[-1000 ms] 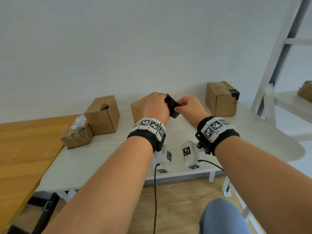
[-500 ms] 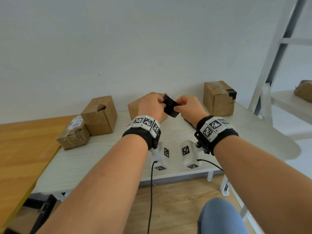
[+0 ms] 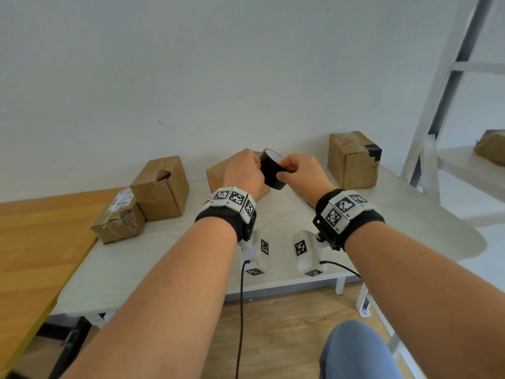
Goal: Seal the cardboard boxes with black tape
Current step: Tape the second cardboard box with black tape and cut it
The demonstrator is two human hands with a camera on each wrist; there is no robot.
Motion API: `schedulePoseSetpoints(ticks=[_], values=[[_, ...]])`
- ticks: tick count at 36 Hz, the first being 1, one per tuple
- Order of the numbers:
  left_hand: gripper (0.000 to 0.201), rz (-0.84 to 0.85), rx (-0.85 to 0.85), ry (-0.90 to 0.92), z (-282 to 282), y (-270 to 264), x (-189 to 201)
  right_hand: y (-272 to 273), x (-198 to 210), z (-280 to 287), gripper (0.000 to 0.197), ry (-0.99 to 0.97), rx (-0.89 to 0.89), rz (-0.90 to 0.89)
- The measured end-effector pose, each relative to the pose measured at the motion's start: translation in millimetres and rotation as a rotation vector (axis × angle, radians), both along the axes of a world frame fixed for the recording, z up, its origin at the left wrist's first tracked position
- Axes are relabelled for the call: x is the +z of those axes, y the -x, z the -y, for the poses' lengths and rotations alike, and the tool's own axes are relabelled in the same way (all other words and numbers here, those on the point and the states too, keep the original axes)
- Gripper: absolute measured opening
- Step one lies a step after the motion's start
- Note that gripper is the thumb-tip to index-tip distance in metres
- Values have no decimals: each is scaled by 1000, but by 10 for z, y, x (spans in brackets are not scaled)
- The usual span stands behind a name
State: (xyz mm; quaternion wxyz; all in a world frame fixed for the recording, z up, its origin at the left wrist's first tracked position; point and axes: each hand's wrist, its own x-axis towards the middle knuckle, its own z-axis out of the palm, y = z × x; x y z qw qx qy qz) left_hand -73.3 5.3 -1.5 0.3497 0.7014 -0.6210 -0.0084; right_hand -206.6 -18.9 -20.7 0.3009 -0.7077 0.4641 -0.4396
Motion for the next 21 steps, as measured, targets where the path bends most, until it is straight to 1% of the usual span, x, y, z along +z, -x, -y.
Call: schedulePoseSetpoints(ticks=[6, 10, 13, 15, 17, 19, 21], values=[[17, 61, -20, -20, -7, -29, 23, -5, -5, -23, 12, 9, 22, 10], [17, 52, -19, -48, -34, -18, 11, -18, 1, -33, 11, 11, 33, -4], [17, 54, -28, -51, -62, -25, 30, -30, 4, -24, 10, 25, 25, -42], [16, 58, -49, -49, -97, -3, 60, -41, -6, -5, 8, 42, -13, -88], [14, 92, -90, -55, -129, 53, 74, -36, -24, 21, 11, 55, -71, -116], [15, 120, -110, -51, -145, 85, 64, -28, -37, 34, 14, 51, -86, -138], [16, 91, -102, -43, -147, 79, 53, -11, -44, 35, 13, 46, -86, -176]])
